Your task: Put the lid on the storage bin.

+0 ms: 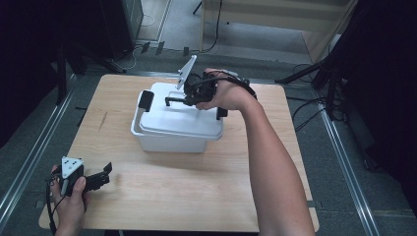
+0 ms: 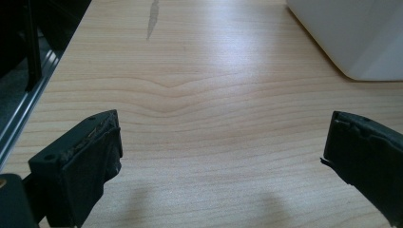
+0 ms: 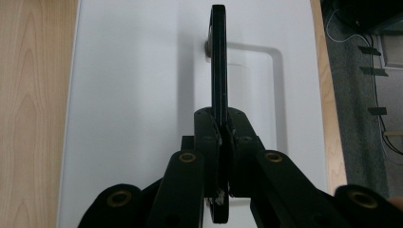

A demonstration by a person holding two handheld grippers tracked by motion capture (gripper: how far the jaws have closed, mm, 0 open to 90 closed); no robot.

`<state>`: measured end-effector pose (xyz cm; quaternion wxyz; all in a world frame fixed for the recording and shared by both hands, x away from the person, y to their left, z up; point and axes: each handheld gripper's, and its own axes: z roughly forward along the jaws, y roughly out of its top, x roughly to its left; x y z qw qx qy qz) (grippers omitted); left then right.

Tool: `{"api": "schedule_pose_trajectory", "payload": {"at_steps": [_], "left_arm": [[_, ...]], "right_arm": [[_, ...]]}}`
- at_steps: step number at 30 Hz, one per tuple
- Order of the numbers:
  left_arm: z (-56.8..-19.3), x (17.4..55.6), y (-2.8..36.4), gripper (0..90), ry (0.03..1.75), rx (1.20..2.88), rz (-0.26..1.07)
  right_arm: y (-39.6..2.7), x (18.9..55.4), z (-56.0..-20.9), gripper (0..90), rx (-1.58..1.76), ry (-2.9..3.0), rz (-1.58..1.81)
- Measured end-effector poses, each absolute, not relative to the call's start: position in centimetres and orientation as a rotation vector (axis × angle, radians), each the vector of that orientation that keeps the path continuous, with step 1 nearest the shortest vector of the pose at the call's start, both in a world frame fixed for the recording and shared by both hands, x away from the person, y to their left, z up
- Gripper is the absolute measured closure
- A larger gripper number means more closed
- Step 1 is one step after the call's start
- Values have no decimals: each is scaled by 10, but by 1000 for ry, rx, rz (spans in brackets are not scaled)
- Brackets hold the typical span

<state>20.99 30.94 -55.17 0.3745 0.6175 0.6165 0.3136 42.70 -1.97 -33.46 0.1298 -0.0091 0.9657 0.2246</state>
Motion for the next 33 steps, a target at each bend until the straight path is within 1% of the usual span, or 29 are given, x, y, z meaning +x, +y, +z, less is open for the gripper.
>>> {"api": "schedule_pose_trajectory", "payload": {"at_steps": [33], "left_arm": [[-552, 210, 309, 0, 1573, 1585, 799]], "right_arm": [[12, 430, -347, 857, -83, 2829, 649]]}}
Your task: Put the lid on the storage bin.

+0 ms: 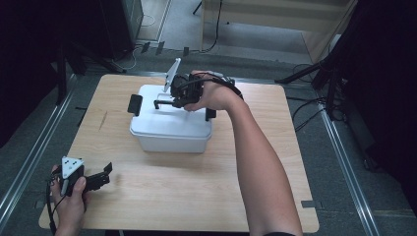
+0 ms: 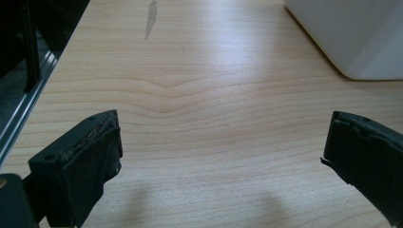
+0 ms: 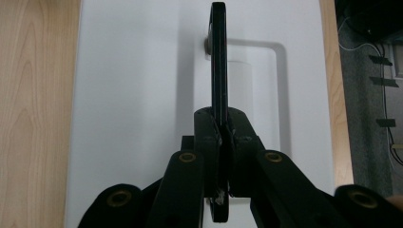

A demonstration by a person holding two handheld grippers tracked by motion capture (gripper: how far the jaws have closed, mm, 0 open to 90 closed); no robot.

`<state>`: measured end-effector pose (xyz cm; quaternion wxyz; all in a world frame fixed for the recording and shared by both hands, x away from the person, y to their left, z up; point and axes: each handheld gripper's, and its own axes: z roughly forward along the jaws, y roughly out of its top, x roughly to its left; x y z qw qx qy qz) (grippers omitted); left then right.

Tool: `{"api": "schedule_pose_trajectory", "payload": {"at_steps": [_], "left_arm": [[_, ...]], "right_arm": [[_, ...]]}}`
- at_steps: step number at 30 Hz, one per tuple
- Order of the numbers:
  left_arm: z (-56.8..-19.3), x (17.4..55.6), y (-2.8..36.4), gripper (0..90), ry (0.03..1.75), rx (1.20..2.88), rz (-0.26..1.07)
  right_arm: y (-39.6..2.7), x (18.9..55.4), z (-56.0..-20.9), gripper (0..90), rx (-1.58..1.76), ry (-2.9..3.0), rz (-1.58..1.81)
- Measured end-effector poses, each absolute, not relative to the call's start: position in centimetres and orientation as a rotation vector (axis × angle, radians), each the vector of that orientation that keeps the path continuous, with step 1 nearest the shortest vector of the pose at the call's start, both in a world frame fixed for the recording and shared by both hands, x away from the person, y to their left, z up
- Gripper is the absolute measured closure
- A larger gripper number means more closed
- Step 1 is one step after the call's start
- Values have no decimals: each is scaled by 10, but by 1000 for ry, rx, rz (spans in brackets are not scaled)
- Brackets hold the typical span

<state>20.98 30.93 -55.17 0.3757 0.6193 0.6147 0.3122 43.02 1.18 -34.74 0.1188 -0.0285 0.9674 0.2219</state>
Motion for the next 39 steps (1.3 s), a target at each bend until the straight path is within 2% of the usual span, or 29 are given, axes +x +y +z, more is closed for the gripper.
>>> {"api": "schedule_pose_trajectory", "payload": {"at_steps": [9, 16, 39], "left_arm": [[-552, 210, 309, 0, 1573, 1581, 799], [-552, 210, 309, 0, 1575, 1584, 798], [-552, 210, 310, 0, 1574, 1584, 792]], "right_arm": [[13, 435, -349, 815, -42, 2787, 656], [12, 432, -348, 843, -78, 2793, 656], [13, 434, -349, 852, -113, 2810, 647]]}}
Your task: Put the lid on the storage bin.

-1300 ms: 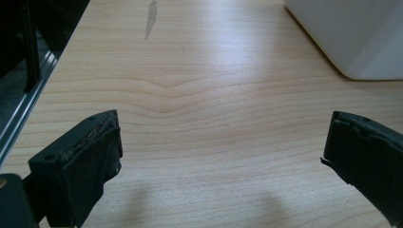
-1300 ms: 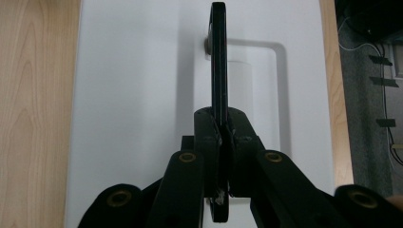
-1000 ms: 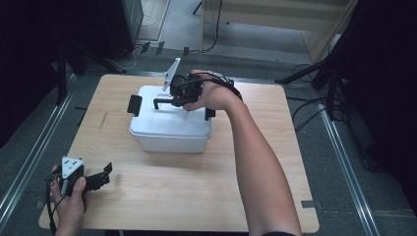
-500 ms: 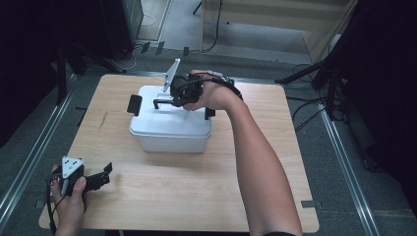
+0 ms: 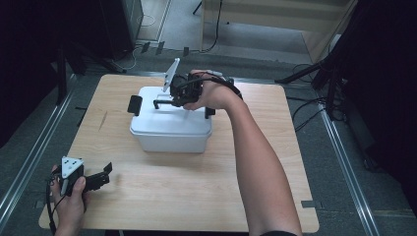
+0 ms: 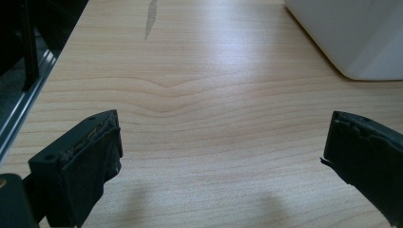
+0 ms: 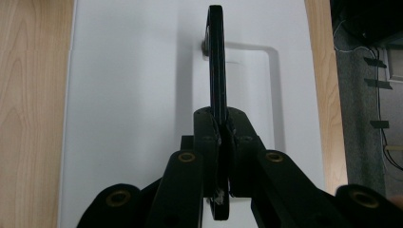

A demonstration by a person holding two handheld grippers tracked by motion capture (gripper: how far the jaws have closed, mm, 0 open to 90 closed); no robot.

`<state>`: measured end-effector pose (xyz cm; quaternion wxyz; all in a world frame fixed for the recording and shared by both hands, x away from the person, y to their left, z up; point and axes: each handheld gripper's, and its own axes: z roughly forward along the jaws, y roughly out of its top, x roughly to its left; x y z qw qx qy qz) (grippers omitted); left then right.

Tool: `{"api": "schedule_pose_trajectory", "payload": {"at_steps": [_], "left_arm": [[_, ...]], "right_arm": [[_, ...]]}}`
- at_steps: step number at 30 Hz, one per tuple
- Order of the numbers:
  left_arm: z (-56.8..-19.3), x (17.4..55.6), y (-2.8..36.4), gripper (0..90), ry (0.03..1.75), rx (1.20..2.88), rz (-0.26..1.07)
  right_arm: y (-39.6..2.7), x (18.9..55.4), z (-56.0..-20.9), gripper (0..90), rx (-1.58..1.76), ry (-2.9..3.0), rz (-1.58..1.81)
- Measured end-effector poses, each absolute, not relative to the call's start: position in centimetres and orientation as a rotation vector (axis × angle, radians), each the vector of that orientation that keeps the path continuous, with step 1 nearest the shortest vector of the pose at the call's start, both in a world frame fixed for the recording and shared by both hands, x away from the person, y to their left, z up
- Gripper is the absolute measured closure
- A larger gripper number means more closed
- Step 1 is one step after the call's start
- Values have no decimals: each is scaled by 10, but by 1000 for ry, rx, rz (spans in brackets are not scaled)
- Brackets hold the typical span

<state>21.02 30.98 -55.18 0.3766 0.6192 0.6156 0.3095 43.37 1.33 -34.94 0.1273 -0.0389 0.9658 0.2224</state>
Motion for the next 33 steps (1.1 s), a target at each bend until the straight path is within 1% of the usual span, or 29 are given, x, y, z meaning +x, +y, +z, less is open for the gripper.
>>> {"api": "schedule_pose_trajectory", "payload": {"at_steps": [8, 10, 15, 17, 19, 23, 26, 30, 33], "left_arm": [[-552, 210, 309, 0, 1576, 1584, 792], [-552, 210, 309, 0, 1575, 1585, 792], [-552, 210, 310, 0, 1575, 1587, 792], [-552, 210, 309, 0, 1576, 1586, 791], [-552, 210, 310, 0, 1577, 1587, 790], [-552, 211, 309, 0, 1578, 1589, 791], [-552, 211, 309, 0, 1579, 1590, 794], [-552, 211, 308, 0, 1580, 1595, 802], [-552, 211, 308, 0, 1582, 1595, 804]], "right_arm": [[12, 433, -353, 851, -96, 2812, 661], [11, 434, -354, 839, -79, 2820, 667], [9, 435, -354, 651, -37, 2869, 673], [6, 435, -352, 604, -18, 2876, 677], [4, 434, -351, 536, -3, 2881, 668], [1, 429, -352, 430, -31, 2890, 636], [-4, 427, -350, 382, -10, 2886, 631], [-12, 426, -347, 254, 49, 2876, 630], [-19, 424, -346, 179, 76, 2876, 619]]}}
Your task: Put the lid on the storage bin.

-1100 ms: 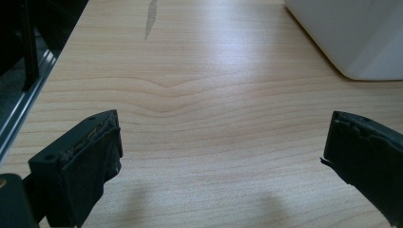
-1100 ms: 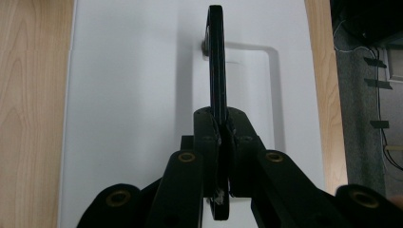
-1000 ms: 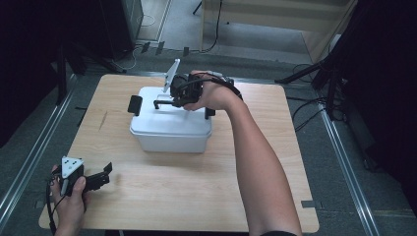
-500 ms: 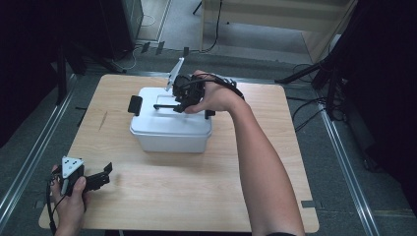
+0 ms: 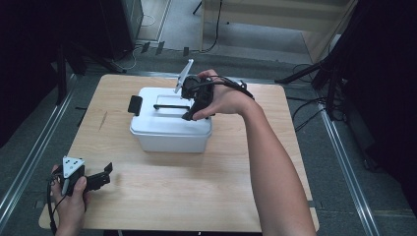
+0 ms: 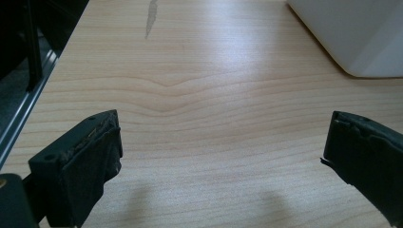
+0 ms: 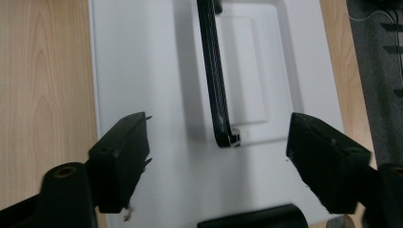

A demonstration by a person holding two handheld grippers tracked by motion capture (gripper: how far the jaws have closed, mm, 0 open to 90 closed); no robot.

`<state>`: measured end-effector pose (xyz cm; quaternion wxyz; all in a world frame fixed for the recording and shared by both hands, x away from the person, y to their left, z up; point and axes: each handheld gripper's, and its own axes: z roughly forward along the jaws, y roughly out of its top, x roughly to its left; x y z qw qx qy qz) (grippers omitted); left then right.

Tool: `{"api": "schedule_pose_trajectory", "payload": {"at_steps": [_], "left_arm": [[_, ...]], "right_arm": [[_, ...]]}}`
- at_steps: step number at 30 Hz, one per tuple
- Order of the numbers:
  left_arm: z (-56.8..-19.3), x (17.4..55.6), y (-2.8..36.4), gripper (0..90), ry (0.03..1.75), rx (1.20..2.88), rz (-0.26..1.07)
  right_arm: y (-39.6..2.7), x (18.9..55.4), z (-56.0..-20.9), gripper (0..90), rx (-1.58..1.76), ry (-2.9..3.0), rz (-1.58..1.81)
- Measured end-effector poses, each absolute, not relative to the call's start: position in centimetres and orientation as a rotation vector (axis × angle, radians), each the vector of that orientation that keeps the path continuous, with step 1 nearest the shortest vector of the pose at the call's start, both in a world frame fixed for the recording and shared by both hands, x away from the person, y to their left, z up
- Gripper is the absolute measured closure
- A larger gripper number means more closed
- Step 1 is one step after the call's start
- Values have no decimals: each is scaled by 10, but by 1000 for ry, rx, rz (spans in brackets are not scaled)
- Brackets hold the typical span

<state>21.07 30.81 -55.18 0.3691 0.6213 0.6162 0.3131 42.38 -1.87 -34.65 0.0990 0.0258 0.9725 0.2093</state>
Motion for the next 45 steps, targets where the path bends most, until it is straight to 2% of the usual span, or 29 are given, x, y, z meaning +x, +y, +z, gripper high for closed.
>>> {"api": "schedule_pose_trajectory", "payload": {"at_steps": [9, 33, 45], "left_arm": [[-552, 210, 307, 0, 1578, 1597, 814], [-552, 210, 306, 0, 1584, 1601, 835], [-552, 209, 306, 0, 1583, 1601, 833]], "right_arm": [[-44, 421, -344, 73, 139, 2882, 608], [-138, 398, -343, 70, 302, 2817, 612], [-161, 386, -354, 70, 347, 2798, 616]]}}
